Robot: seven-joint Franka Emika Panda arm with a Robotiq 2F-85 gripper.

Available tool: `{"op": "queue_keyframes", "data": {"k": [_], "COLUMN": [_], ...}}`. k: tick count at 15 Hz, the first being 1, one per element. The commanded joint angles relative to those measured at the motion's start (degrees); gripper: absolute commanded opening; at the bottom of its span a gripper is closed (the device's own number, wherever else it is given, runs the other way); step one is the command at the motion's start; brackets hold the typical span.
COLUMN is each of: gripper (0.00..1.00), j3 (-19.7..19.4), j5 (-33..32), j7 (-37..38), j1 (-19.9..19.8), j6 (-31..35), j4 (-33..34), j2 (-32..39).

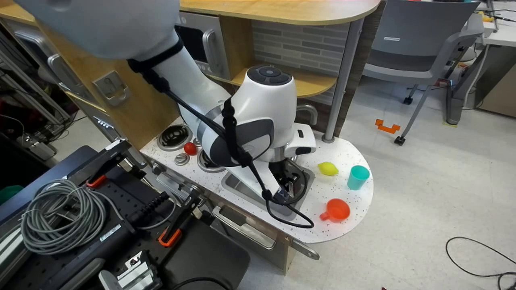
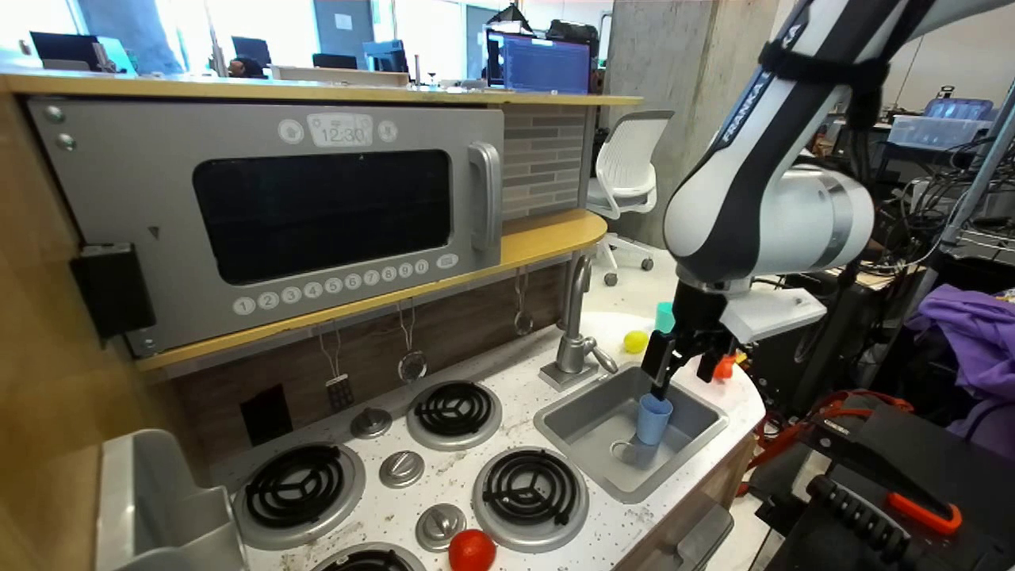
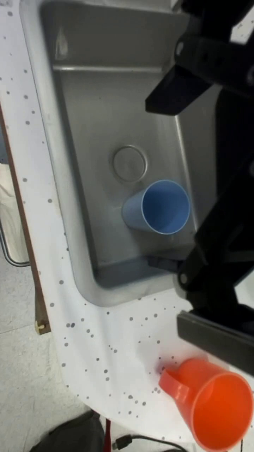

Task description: Take the blue cup out of the orange cup and put it in the sink

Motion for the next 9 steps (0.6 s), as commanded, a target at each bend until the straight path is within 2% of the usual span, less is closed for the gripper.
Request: {"op": "queue_keyframes", "data": {"k": [1,2,5,6,7,8,9], "gripper": [1.0,1.0,1.0,1.0,1.0,1.0,1.0], "j3": [7.4,9.8,12.5,12.2,11.9,10.6,7.6], "j5": [2.7,3.7,5.6,5.9,6.5,7.9,7.4], "j7": [-6.8,-8.2,-10.5,-11.1,-12.9,-14.0,-13.8], "j1": [-9.7,-12.4,-16.1,-16.1,-16.0,-15.2,-13.0], "j6": [4.5,3.8,-2.5,-6.3,-13.0,-17.3,-22.5], "j4": [-13.7,-15.5,-19.6,-20.5,-21.2,-22.2,-21.0], "j2": [-12.3,-15.0,-24.2,-27.6,-30.5,-32.6,-33.2]}}
